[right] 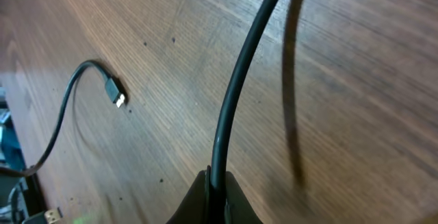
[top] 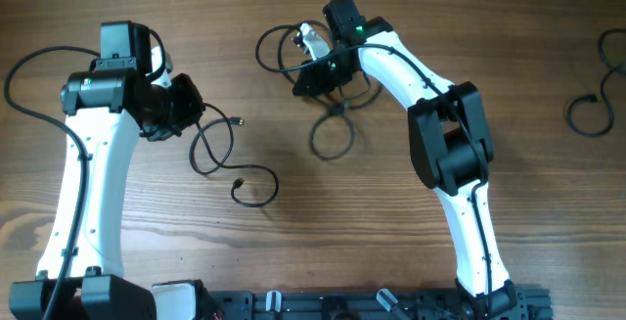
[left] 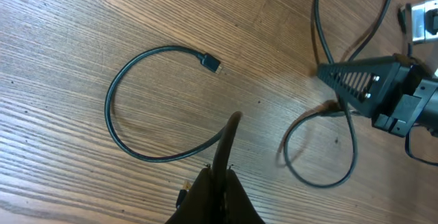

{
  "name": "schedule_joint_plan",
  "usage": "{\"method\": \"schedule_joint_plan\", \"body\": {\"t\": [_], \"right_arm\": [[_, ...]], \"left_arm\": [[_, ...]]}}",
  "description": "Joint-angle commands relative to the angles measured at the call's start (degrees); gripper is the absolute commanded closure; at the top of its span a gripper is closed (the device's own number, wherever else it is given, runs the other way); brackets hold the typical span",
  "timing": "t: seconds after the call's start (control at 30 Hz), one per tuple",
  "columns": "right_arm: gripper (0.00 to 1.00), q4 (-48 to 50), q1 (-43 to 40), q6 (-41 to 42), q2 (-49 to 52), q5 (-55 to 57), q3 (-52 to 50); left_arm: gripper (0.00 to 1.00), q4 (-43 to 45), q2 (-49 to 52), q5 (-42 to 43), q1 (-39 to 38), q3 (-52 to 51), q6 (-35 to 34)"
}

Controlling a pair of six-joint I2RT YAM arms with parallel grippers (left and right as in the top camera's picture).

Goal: Untangle cables

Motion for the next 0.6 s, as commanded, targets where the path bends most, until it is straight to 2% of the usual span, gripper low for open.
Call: {"method": "schedule_joint_plan", "body": {"t": [0.0, 0.13, 0.17, 0.27, 0.3, 0.43, 0.57], "right_arm": [[0.96, -1.07, -4.00, 1.22, -9.97, -1.16, -0.11], [0.96, -1.20, -11.89, 8.74, -27.61, 8.20, -0.11], [0.96, -1.14, -15.98, 10.40, -34.07, 12.48, -0.11], [0.96, -0.59, -22.21, 11.41, -41.38, 18.64, -0.11], [0.96, 0.24, -26.62, 11.39, -44.78, 23.10, -0.11], [0.96, 2.91, -34.93, 10.62, -46.40, 29.97, -0.13], [0.96, 7.13, -40.26, 8.28, -40.87, 32.65, -0.13]], "left_arm": [[0.96, 0.74, -0.11, 0.90, -0.15, -0.57, -0.55], [0.96, 1.46, -0.11, 0.90, -0.15, -0.57, -0.55], [0.96, 1.51, -0.11, 0.90, -0.15, -0.57, -0.55], [0.96, 1.70, -0.11, 0.90, -0.15, -0.57, -0.55], [0.96, 1.90, -0.11, 0.90, -0.15, -0.57, -0.55], [0.96, 2.19, -0.11, 0.90, -0.15, -0.57, -0.57], [0.96, 2.47, -0.11, 0.92, -0.15, -0.57, -0.57]]}}
